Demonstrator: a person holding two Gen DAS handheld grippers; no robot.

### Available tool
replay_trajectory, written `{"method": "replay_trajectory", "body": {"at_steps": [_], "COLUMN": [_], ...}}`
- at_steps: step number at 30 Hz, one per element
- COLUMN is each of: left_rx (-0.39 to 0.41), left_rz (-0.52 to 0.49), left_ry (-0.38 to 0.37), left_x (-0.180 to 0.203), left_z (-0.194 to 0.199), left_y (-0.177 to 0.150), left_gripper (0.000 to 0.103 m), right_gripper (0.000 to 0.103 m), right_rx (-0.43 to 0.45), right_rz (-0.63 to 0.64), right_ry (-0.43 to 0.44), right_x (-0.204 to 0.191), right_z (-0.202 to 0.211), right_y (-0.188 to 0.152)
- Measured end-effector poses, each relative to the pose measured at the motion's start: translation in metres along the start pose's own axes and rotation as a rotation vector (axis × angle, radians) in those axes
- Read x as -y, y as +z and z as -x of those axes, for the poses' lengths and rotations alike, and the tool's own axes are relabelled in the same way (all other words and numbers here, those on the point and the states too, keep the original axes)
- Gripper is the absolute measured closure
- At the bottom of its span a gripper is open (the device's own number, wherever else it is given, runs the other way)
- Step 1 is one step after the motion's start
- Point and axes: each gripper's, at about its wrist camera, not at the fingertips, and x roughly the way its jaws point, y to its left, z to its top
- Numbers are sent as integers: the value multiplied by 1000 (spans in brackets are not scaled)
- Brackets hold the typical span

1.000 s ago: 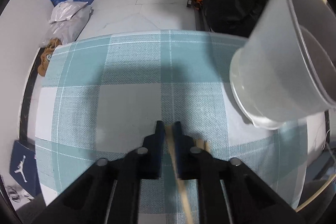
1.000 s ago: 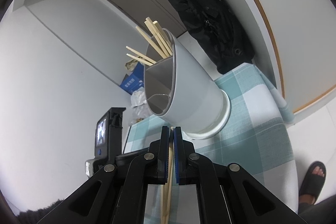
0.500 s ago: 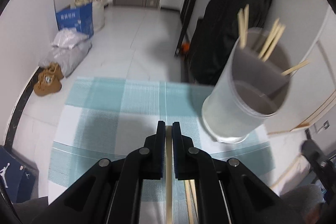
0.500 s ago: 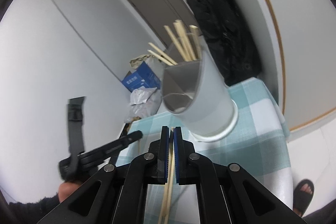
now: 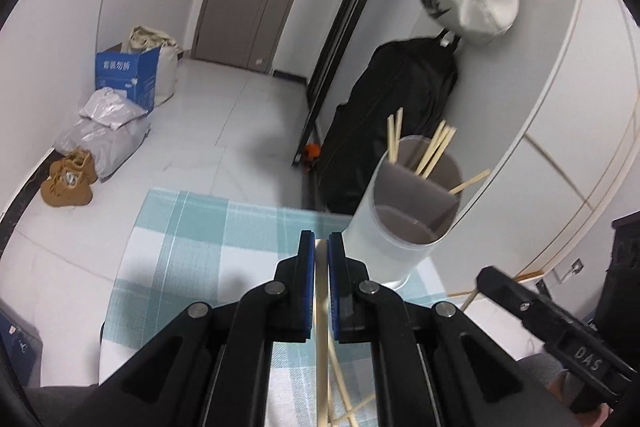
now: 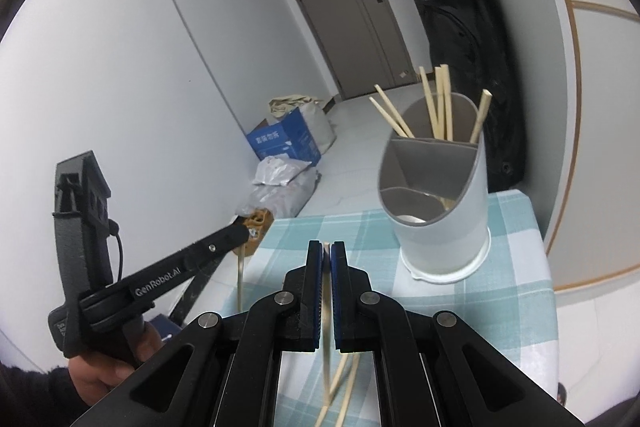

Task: Organize utensils
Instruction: 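Carry the chopstick over the white holder with the right gripper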

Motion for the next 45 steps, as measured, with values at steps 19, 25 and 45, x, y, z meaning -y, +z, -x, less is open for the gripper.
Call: {"method": "replay_trajectory", "body": {"at_steps": [19,25,45], "left_rx": [220,260,356], "left_rz": [-20,-15,-47], "left_ry": [-58,-86,5], "left_x": [44,64,87], "left_z": [18,6,-74], "left_y": [71,107,157], "left_gripper": [101,101,101], "right_gripper": [100,100,100], "right_rx": [75,124,213], "right_rz": [5,4,23], "right_ry": [-8,-31,-147], "right_x": [3,17,68], "right_z": [48,64,28], "right_y": [79,133,230]}}
